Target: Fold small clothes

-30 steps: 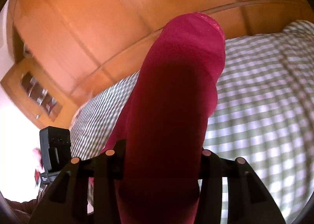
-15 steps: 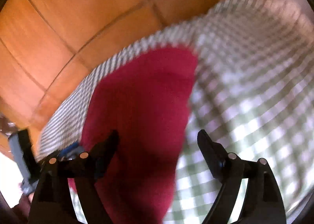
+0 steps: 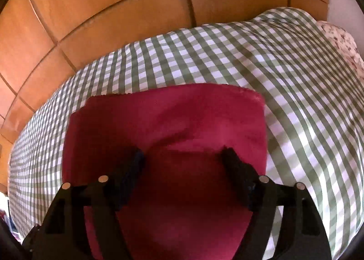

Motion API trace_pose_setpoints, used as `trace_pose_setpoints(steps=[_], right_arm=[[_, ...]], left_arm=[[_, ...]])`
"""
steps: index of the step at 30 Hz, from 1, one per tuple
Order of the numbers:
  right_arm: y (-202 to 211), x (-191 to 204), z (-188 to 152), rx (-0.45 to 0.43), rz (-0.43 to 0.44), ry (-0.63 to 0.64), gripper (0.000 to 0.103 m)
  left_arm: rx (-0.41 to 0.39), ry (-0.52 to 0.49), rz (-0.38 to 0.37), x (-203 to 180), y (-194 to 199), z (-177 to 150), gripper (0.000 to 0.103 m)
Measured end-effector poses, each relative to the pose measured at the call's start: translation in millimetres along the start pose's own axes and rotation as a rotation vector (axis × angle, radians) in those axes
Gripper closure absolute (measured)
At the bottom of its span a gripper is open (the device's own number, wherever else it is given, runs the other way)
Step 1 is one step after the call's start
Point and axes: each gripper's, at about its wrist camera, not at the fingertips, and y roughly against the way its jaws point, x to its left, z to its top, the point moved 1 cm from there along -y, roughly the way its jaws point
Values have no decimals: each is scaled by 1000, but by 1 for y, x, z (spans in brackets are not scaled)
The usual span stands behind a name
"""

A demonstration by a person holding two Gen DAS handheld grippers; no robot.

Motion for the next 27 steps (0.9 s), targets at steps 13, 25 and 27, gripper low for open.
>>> trace_pose_setpoints(steps=[13,25,27], right_arm=[[96,15,-69,-175,42,48,21],[99,25,-101,-218,-39,79,15],[109,25,-105,-230,-42,78,15]], left_arm=[[20,29,157,12,27,-19,36],[-175,38,180,-1,98,-17,22],[-194,33,175,-4,103,-14,22]])
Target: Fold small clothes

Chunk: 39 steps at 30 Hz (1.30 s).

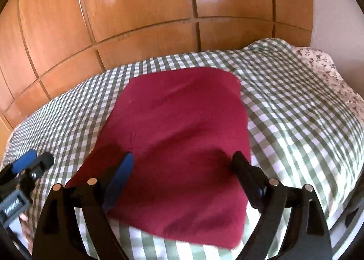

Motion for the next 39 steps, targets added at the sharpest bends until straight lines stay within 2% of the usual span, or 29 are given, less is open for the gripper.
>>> trace_pose_setpoints(steps=[4,10,14,16,18,21,27,28,30,35,39], right_arm=[[25,-3,-14,-15,-21,-46,15],[8,0,-47,128,-45,-60,14],[15,0,-47,131,-61,-92,15],[28,-5,-42,92,-96,-138,14],[40,-8,-38,49,-135,-160,7],[55,-4,-29,-2,-164,-150,3],[69,17,-16,-67,-223,-94,2],[71,21,-13,-88,-235,-84,2],[72,26,-10,-112,-256,-70,2],[69,33,-9,-115,-269,-52,2],[69,38,-13,-123,-273,-28,2]], left_arm=[[-16,8,-13,-6,4,6,22],[-21,0,0,-11,7,5,22],[-15,13,10,-8,8,3,22],[-19,7,23,-8,11,2,22],[-29,7,32,-6,15,1,22],[-35,14,39,-3,19,-1,17],[-44,25,61,6,28,-6,17],[-47,28,65,8,29,-6,13],[-60,38,85,13,34,-9,11],[-61,54,106,21,39,-12,11],[-74,60,107,22,44,-13,7]])
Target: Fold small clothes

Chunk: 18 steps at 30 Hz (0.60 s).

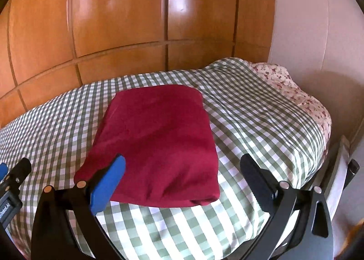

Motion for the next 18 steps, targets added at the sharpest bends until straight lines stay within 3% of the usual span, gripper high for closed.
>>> trace_pose_setpoints(steps=[7,18], right_arm=[[6,4,-1,-41,-6,30,2],[4,2,-4,-37,6,22,2]], left_arm=[[-14,-20,-2,-5,5,1,4],[-13,-37,-10,-12,8,0,4]])
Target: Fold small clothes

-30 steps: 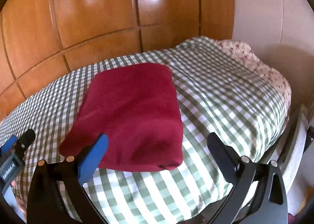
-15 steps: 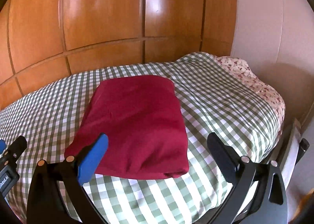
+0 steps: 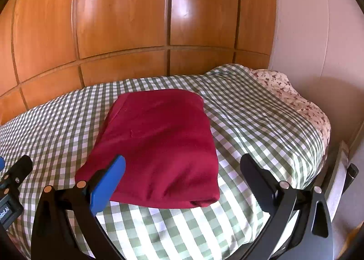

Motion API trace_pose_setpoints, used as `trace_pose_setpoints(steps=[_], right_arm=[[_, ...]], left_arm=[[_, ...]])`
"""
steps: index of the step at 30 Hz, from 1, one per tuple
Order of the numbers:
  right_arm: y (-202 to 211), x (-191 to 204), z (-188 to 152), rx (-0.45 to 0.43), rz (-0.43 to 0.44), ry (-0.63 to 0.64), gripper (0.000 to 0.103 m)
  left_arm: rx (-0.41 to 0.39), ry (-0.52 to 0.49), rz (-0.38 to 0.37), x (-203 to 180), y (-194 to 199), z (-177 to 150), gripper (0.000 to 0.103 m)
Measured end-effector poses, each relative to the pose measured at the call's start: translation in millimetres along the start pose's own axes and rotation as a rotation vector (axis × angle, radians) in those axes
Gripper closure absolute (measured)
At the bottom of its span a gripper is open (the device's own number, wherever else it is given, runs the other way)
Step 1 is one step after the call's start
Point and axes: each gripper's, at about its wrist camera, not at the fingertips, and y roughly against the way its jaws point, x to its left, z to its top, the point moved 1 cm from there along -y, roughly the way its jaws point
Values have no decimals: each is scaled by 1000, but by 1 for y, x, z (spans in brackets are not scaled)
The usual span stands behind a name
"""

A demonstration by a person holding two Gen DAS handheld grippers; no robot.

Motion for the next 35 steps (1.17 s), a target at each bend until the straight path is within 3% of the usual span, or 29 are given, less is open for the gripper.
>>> trace_pose_setpoints(steps=[25,30,35], right_arm=[[-7,1,-8,27,34,7,2],[-13,-5,-5,36,64,3,2],[-31,-40,15,56,56,-80,2]], left_arm=[[-20,7,13,4,3,4,6],[22,27,30,7,-8,3,6],[74,52,54,15,-23,-4,5]])
